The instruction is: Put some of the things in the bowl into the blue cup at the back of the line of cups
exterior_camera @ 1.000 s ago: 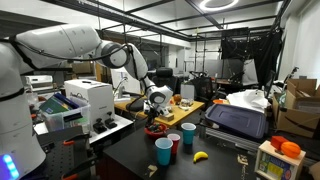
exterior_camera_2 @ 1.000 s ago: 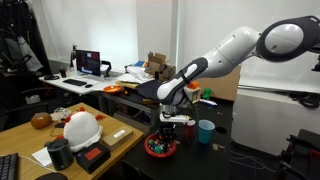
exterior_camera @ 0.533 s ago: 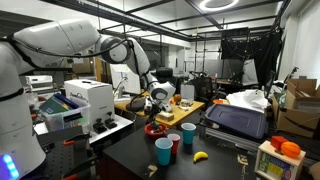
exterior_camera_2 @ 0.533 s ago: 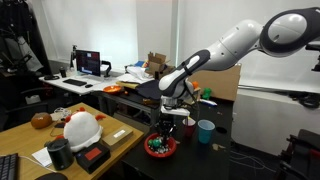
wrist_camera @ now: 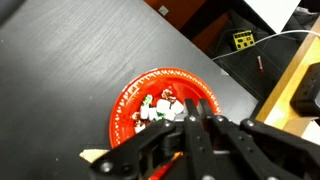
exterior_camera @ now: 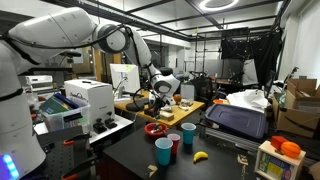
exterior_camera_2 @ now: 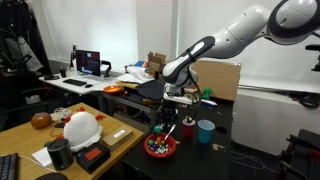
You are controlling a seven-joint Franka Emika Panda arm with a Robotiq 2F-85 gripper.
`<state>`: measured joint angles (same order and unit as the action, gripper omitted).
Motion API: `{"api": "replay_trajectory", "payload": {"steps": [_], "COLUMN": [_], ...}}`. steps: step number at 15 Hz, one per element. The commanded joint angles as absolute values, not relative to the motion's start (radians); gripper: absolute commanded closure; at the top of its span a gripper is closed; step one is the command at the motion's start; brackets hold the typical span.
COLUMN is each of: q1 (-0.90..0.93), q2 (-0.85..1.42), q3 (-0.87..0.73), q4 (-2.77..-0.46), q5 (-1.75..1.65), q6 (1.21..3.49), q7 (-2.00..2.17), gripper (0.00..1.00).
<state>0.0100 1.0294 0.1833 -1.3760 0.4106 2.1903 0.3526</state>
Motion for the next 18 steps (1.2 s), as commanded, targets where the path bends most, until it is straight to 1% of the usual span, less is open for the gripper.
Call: {"api": "replay_trajectory", "payload": {"steps": [1, 6, 18], "q1": [-0.01, -0.028, -0.027], "q2": [0.937, 0.896, 0.891], "q3": [0.176, 0.152, 0.015], "q4": [-1.443, -1.437, -1.46], "q5": [0.469, 0.495, 0.47], "q6": [2.226, 2.269, 2.457], "q7": [0.339, 0.357, 0.513], "gripper": [0.98, 0.98, 0.98]}}
